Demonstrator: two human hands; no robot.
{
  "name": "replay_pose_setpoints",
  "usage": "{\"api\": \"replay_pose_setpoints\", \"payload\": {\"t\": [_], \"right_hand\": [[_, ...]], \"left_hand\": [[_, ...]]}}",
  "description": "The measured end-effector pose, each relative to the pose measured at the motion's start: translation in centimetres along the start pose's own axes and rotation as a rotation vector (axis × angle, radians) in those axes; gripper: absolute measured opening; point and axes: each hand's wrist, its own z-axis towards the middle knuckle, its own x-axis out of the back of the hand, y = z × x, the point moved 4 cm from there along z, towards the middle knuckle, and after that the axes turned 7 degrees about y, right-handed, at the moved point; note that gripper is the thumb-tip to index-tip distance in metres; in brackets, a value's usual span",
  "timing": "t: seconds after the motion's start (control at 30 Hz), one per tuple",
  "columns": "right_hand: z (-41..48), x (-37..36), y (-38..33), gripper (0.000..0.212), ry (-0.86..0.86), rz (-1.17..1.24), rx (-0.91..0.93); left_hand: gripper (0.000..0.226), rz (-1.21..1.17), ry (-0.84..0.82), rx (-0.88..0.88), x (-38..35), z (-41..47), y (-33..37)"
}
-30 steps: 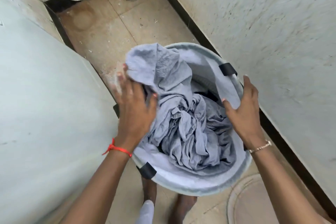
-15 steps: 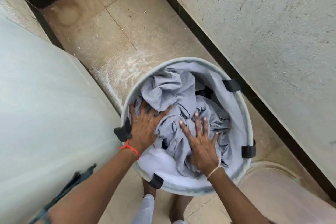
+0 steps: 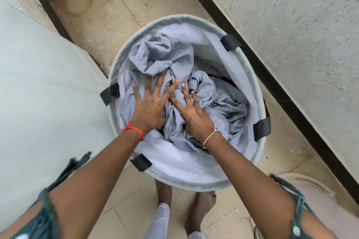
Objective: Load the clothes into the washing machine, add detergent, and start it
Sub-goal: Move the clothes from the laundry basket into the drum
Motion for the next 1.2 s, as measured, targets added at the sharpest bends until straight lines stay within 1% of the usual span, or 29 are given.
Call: {"api": "replay_pose_setpoints", "payload": {"t": [0.07, 0.13, 0.2, 0.27, 0.3, 0.33, 0.4, 0.43, 0.47, 0.5, 0.53, 0.63, 0.7, 0.77, 0.87, 0.93, 1.07, 1.17, 1.2], "right_hand": [[0.4, -0.5, -0.2, 0.09, -0.032, -0.007, 0.032], [0.2, -0.8, 0.0, 0.085, -0.017, -0.007, 0.056], [-0.2, -1.0, 0.2, 0.082, 0.002, -0.001, 0.067], [-0.7, -0.7, 0.1, 0.086, 0.015, -0.027, 0.063], [-1.2, -0.5, 0.0, 0.088, 0.042, -0.05, 0.02], [-1.7, -0.2, 0.0, 0.091, 0.119, -0.075, -0.054], [-3.2, 0.9, 0.2, 0.095, 0.366, -0.157, -0.246], [-4.2, 1.3, 0.5, 0.094, 0.445, -0.204, -0.351], [-5.1, 1.4, 0.8, 0.093, 0.489, -0.236, -0.443], [-6.1, 1.1, 1.1, 0.095, 0.491, -0.259, -0.507], [-7.1, 0.7, 0.9, 0.1, 0.477, -0.245, -0.517], [-9.5, -1.7, -0.7, 0.108, 0.398, -0.208, -0.375], [-9.8, -2.8, -1.0, 0.111, 0.35, -0.207, -0.333], [-9.2, -3.6, -0.1, 0.109, 0.347, -0.228, -0.367], [-7.6, -4.0, 0.8, 0.113, 0.301, -0.282, -0.43], [-6.8, -4.1, 1.0, 0.11, 0.281, -0.284, -0.428], [-6.5, -3.4, 0.9, 0.098, 0.278, -0.283, -0.386], [-6.9, -1.8, 0.3, 0.089, 0.301, -0.273, -0.372], [-7.1, -1.0, -0.1, 0.088, 0.308, -0.266, -0.372]], "left_hand": [[0.116, -0.035, -0.032, 0.031, -0.7, 0.4, 0.8], [0.11, -0.057, 0.012, 0.035, -1.5, 0.6, 1.0], [0.091, -0.063, 0.114, -0.028, -2.0, 0.5, 1.4], [0.069, -0.022, 0.197, -0.054, -1.8, 0.2, 1.9], [0.067, 0.02, 0.219, -0.062, -1.7, 0.1, 2.3], [0.067, 0.072, 0.22, -0.067, -1.6, -0.1, 2.5], [0.074, 0.151, 0.212, -0.025, -1.7, -0.4, 2.3], [0.078, 0.179, 0.23, 0.012, -1.6, -0.4, 2.1], [0.083, 0.193, 0.255, 0.039, -1.4, -0.3, 1.8], [0.087, 0.19, 0.279, 0.051, -1.3, -0.2, 1.5], [0.091, 0.19, 0.3, 0.043, -1.0, -0.2, 1.5], [0.101, 0.239, 0.315, -0.019, -1.4, 0.1, 1.4], [0.101, 0.199, 0.306, -0.052, -2.1, 0.5, 1.2], [0.094, 0.129, 0.32, -0.125, -2.9, 0.7, 1.3], [0.067, 0.029, 0.385, -0.248, -3.5, 0.7, 1.9], [0.058, -0.021, 0.385, -0.276, -3.9, 0.6, 2.1], [0.056, -0.051, 0.302, -0.242, -4.4, 0.5, 2.2], [0.056, 0.001, 0.218, -0.199, -3.1, 0.0, 2.4], [0.057, 0.016, 0.203, -0.176, -2.2, -0.3, 2.5]]}}
